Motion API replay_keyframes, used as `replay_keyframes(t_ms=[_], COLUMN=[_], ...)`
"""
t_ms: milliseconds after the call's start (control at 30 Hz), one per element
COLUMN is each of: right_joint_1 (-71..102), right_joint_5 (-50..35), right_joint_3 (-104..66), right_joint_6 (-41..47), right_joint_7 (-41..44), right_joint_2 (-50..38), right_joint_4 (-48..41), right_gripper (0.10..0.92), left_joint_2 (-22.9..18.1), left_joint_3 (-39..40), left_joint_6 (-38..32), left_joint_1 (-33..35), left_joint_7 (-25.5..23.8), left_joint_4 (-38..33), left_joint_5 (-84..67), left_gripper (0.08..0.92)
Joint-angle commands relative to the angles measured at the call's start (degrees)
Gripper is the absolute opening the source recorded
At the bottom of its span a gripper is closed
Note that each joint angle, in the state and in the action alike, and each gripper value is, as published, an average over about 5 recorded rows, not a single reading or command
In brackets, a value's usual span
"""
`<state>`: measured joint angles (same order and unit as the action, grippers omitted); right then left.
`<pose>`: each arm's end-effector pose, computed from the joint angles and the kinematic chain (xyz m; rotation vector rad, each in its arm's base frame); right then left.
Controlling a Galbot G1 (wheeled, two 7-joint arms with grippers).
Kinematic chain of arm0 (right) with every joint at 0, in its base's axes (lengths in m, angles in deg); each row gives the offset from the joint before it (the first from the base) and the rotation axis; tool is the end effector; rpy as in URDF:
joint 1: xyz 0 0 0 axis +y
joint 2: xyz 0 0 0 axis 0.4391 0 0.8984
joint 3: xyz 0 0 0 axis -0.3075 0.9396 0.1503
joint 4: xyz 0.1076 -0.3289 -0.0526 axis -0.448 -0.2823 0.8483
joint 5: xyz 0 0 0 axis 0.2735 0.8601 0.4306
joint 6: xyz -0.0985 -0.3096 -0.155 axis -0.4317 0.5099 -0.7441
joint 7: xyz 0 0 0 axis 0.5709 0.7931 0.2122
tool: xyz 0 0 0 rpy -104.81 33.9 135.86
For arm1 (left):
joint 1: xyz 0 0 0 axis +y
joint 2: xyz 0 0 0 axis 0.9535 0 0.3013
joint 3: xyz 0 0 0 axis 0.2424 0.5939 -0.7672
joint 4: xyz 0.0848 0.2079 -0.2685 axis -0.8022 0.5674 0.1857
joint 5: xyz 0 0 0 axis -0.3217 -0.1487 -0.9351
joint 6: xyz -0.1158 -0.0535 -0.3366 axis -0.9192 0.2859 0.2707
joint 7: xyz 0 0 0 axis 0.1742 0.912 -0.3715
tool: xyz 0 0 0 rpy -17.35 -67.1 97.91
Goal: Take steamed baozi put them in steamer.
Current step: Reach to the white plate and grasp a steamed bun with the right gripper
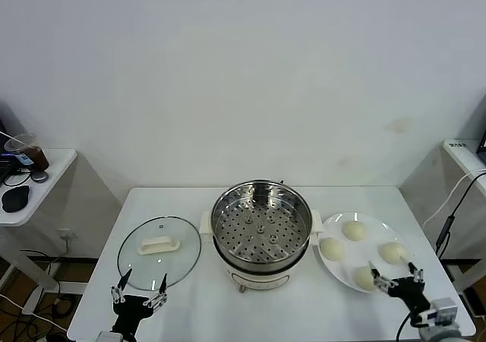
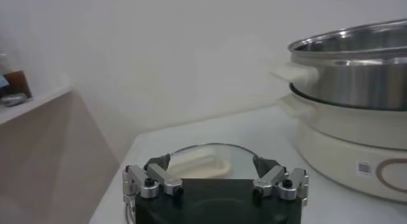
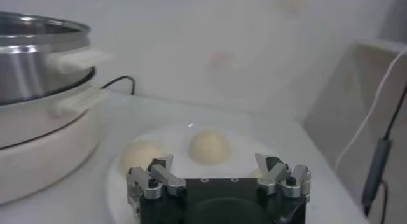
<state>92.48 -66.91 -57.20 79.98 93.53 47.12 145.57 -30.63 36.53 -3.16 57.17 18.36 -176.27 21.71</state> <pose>0.1965 -0.2160 -0.3008 0.1003 -2.8000 0.3234 0.1322 0.0641 -0.3250 -0.0385 -2.8465 -0.3065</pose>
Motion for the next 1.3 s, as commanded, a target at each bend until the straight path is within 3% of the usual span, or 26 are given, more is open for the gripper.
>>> replay_keyframes(t_ms=[33, 167, 333, 500, 633, 833, 1100, 1300], right_joint_1=[-9.86, -16.36, -30.77, -50.21, -68.01, -84.57, -85.56, -83.11], right_joint_5=[7.62, 13.9, 22.12, 29.27, 34.69, 38.78, 42.62, 43.93], right_joint_3=[-3.34, -0.29, 12.14, 30.91, 51.72, 74.86, 77.35, 74.64], right_joint_6=[3.0, 4.69, 4.0, 0.0, -4.25, -13.43, -17.02, -17.86], right_joint_7=[9.0, 15.58, 30.0, 42.96, 49.83, 52.25, 52.73, 52.52], right_joint_2=[-11.51, -20.24, -33.94, -39.08, -37.52, -29.79, -19.5, -16.94], right_joint_4=[-1.47, -4.65, -14.32, -23.79, -31.15, -43.27, -55.62, -59.24], right_gripper=[0.823, 0.823, 0.823, 0.823, 0.823, 0.823, 0.823, 0.823], left_joint_2=[-0.33, -0.71, -1.26, -1.91, -2.81, -3.21, -3.1, -3.35], left_joint_3=[0.37, 0.63, 0.49, 0.62, 0.95, 0.64, -0.38, -0.33], left_joint_6=[0.03, 0.02, 0.01, -0.05, -0.03, 0.03, 0.23, 0.47], left_joint_1=[0.07, 0.31, 1.36, 2.0, 1.62, 1.3, 1.55, 1.16], left_joint_7=[0.27, 0.47, 0.58, 0.84, 0.92, 0.98, 0.93, 0.68], left_joint_4=[-0.06, -0.5, -1.77, -2.13, -2.2, -1.95, -1.68, -1.02], left_joint_5=[0.51, 1.05, 1.5, 2.19, 2.45, 2.51, 2.63, 3.08], left_gripper=[0.823, 0.823, 0.823, 0.823, 0.823, 0.823, 0.823, 0.823])
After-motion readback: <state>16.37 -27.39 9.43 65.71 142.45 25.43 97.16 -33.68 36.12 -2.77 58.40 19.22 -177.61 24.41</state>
